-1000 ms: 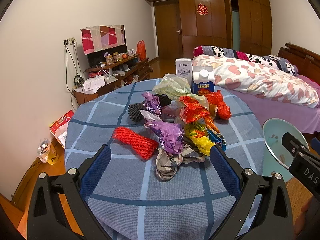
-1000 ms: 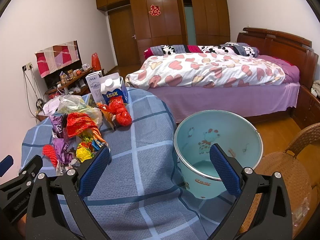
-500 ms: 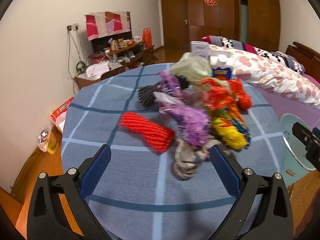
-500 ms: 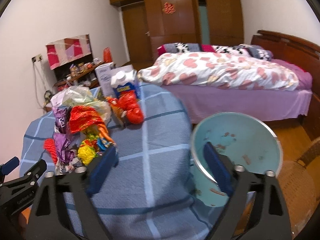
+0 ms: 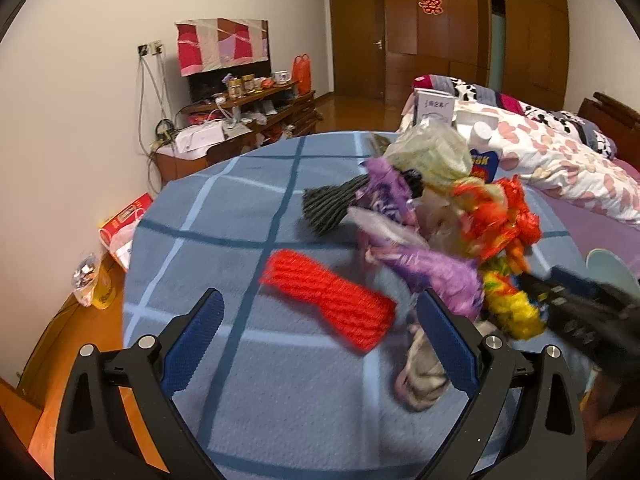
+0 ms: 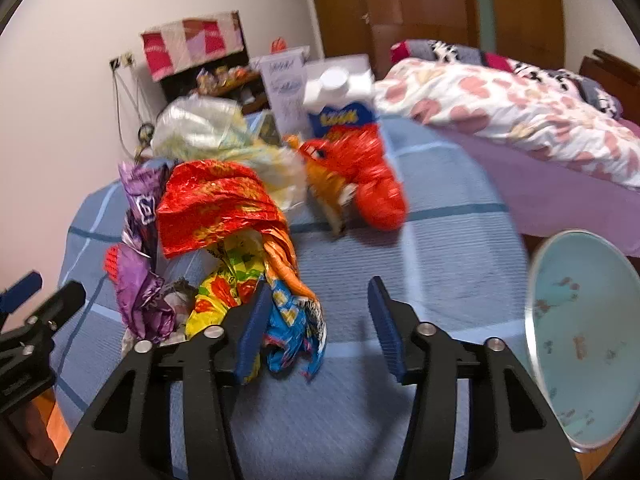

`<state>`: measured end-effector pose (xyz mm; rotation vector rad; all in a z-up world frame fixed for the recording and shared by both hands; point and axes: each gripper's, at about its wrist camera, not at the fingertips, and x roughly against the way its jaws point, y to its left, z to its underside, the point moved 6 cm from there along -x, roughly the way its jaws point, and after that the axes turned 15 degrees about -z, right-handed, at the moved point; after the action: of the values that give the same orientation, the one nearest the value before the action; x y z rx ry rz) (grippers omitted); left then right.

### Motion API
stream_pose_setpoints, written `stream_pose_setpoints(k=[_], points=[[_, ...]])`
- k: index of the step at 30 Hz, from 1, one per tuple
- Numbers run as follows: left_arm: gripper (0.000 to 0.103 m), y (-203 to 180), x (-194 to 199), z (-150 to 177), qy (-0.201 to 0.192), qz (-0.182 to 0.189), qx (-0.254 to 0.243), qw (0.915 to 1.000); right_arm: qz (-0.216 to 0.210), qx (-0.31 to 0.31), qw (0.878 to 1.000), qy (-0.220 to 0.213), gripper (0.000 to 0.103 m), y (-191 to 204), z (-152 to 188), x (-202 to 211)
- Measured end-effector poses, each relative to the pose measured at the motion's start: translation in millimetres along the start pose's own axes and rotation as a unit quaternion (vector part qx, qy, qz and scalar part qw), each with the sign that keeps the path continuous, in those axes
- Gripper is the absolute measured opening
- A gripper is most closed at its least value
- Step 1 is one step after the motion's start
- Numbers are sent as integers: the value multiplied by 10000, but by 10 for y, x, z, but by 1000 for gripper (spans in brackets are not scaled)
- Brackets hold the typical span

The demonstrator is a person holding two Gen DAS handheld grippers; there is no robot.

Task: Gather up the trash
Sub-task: 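Grasp the purple wrapper with the left tool while the right tool grasps the red-orange wrapper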

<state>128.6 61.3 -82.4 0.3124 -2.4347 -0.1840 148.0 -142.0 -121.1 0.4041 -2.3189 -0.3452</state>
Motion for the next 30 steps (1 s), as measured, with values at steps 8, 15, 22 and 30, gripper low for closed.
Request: stream_pose_setpoints(k=[8, 15, 22, 30], points=[[80, -412, -148, -169, 164, 481, -35, 9987, -408, -20, 9988, 276, 23, 28, -16, -202], [42, -576, -340, -24, 719, 898, 122, 9933, -613, -193, 9978, 147, 21, -11, 24, -63], [22, -581, -293, -6, 617, 993, 194, 9930, -446, 64, 9981, -415, 21, 105, -19, 359], [19, -435, 101, -125, 118, 806, 117, 9966, -377, -15, 9962, -787, 21, 102, -33, 695]])
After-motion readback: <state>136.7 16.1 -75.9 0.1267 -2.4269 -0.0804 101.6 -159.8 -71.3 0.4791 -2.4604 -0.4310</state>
